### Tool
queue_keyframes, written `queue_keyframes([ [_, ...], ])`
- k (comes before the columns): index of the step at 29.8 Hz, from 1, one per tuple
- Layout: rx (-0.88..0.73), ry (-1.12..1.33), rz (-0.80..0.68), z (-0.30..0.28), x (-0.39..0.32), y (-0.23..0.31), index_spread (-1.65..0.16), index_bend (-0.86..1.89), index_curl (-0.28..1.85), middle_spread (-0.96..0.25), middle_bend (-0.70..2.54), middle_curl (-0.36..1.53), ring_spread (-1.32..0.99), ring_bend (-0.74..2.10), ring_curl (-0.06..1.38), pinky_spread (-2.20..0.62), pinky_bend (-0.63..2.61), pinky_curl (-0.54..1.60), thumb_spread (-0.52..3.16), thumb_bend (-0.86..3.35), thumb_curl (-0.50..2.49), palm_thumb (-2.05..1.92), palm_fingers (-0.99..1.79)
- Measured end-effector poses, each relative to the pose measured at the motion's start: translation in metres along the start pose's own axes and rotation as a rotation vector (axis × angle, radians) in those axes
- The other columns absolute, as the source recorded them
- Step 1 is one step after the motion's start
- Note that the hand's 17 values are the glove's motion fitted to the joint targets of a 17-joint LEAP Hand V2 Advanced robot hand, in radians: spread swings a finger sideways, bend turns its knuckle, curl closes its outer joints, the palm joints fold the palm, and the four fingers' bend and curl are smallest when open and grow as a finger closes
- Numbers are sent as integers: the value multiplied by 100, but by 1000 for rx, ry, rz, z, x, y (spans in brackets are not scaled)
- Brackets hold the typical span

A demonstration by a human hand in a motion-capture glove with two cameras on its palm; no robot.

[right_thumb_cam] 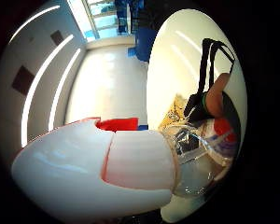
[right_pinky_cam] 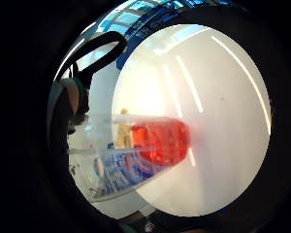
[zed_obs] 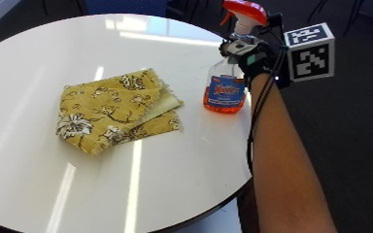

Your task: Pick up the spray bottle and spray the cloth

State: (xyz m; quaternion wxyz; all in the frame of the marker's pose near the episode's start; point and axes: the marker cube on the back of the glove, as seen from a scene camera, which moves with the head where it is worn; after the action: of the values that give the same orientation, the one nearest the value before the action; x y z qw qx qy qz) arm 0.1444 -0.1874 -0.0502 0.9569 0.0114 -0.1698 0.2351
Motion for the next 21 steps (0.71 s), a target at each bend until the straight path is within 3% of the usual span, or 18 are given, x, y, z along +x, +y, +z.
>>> queue_keyframes([
  [21, 0, 0, -21, 1, 1, 3, -28, 37, 47, -19, 42, 45, -25, 35, 41, -27, 26, 38, 22, -3, 69, 97, 128],
])
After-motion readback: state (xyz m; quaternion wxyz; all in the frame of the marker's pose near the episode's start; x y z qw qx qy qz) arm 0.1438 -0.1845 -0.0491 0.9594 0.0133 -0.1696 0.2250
